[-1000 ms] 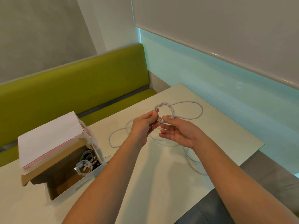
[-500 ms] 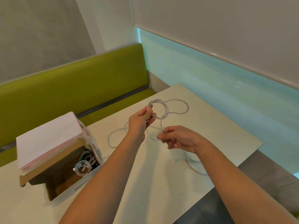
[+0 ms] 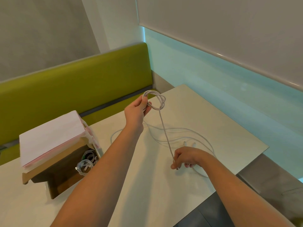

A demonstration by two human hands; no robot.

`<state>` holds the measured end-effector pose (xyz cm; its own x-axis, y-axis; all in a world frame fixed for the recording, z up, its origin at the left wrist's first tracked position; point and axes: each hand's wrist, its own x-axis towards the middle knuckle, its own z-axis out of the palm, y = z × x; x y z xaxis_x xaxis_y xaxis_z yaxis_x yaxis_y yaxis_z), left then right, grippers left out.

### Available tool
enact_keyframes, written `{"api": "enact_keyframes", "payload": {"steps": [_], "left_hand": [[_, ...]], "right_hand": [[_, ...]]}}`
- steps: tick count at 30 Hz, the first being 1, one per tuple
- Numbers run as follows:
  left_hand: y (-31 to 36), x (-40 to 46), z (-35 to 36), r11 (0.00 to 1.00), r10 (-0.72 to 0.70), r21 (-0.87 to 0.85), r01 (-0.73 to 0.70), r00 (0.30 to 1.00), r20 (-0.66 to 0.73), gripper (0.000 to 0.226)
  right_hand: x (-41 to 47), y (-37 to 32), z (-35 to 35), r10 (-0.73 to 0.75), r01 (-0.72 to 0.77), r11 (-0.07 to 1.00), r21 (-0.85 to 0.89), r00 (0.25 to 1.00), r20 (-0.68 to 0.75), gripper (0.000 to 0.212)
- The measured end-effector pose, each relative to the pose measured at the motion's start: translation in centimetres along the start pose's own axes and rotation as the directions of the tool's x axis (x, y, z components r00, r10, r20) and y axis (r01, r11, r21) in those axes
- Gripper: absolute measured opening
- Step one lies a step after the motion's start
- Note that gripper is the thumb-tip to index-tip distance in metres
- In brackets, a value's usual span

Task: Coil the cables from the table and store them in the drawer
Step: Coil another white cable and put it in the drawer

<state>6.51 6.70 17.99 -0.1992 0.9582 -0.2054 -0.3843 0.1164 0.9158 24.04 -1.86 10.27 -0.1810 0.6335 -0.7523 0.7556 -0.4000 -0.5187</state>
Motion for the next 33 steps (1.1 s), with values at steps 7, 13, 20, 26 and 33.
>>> {"api": "enact_keyframes", "payload": {"steps": [7, 13, 20, 26, 33], "left_hand": [[-0.7, -0.5, -0.2, 0.999, 0.014, 0.037, -0.016, 0.998, 0.057, 0.030], [-1.7, -2.1, 0.6, 0.993, 0.034, 0.107, -0.051, 0.988, 0.152, 0.027], [-1.4, -2.1, 0.7, 0.996, 0.018, 0.086, -0.028, 0.994, 0.111, 0.028], [-1.2, -1.6, 0.8, 0.997, 0.022, 0.078, -0.029, 0.995, 0.094, 0.026], [-2.4, -2.7, 0.4, 0.986, -0.123, -0.089, 0.141, 0.976, 0.177, 0.027]], "right_hand": [[-1.2, -1.6, -2.1, -0.192, 0.202, 0.979, 0.008, 0.939, -0.284, 0.038], [-3.4, -6.3, -3.6, -0.212, 0.473, 0.787, 0.397, 0.811, -0.545, 0.040], [-2.8, -5.9, -3.3, -0.265, 0.576, 0.706, 0.413, 0.755, -0.599, 0.016], [-3.2, -5.5, -3.2, -0.312, 0.588, 0.711, 0.386, 0.755, -0.577, 0.026], [-3.2, -5.8, -3.3, -0.190, 0.551, 0.567, 0.612, 0.811, -0.554, 0.031]]}}
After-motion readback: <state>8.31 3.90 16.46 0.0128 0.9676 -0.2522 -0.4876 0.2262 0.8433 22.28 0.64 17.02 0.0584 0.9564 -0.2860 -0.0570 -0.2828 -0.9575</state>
